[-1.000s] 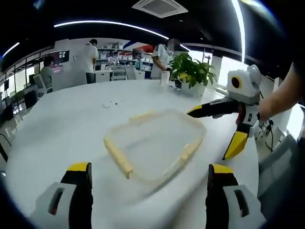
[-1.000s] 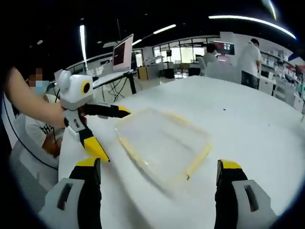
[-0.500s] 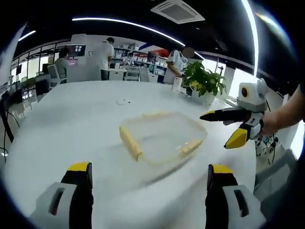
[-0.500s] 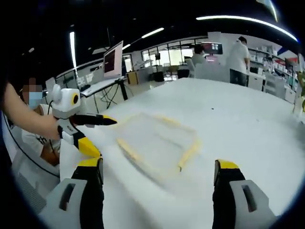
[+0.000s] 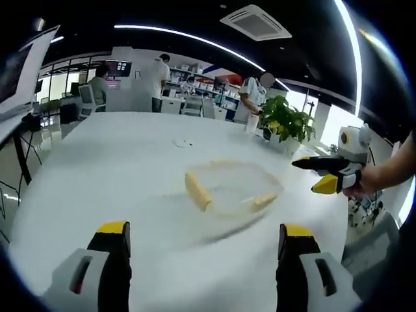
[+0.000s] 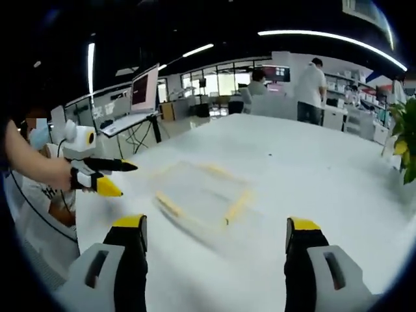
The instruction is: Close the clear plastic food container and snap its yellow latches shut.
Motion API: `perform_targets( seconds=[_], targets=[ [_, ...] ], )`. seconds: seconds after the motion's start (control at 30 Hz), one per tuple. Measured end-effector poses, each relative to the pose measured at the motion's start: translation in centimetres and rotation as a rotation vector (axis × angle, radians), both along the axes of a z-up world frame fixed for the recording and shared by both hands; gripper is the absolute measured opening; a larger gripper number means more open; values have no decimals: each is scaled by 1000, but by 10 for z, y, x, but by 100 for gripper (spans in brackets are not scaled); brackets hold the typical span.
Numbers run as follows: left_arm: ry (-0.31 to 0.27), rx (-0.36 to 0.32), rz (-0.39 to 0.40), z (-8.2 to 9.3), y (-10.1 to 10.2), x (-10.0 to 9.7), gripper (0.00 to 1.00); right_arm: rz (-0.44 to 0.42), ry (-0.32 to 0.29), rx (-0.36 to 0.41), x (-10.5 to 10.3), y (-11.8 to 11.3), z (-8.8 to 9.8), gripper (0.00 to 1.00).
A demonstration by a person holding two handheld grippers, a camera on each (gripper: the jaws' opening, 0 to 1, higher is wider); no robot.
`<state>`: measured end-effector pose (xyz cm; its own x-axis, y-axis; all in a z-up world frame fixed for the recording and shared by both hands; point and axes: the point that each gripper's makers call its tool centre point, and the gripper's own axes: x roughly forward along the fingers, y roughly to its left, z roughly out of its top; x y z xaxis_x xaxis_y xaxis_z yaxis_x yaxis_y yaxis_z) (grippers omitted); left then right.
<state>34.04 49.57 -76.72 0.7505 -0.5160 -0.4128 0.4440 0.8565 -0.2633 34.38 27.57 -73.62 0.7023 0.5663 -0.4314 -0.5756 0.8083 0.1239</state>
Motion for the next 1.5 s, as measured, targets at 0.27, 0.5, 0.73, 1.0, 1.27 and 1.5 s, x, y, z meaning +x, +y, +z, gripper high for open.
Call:
perform_targets(
  seconds=[0.27,0.5,0.73,1.0,1.27,1.5],
  targets=[
    [-10,-45,31,6,17,-23,89,-93,-3,101,-7,-18,19,85],
    [9,-92,79,9,31,-38,87,-139,-8,104,-24,-44,24,83],
    [14,-117,108,18,38,-58,85,-170,-15,142,-45,-57,33,83],
    [-12,-145,136,36,42,-78,78,-211,-27,184,-66,-68,43,81],
    [-1,-160,136,42,38,-102,60,-209,0,205,-98,-64,43,76],
    [18,-177,143,38,32,-119,63,-202,13,230,-121,-54,38,76]
  ],
)
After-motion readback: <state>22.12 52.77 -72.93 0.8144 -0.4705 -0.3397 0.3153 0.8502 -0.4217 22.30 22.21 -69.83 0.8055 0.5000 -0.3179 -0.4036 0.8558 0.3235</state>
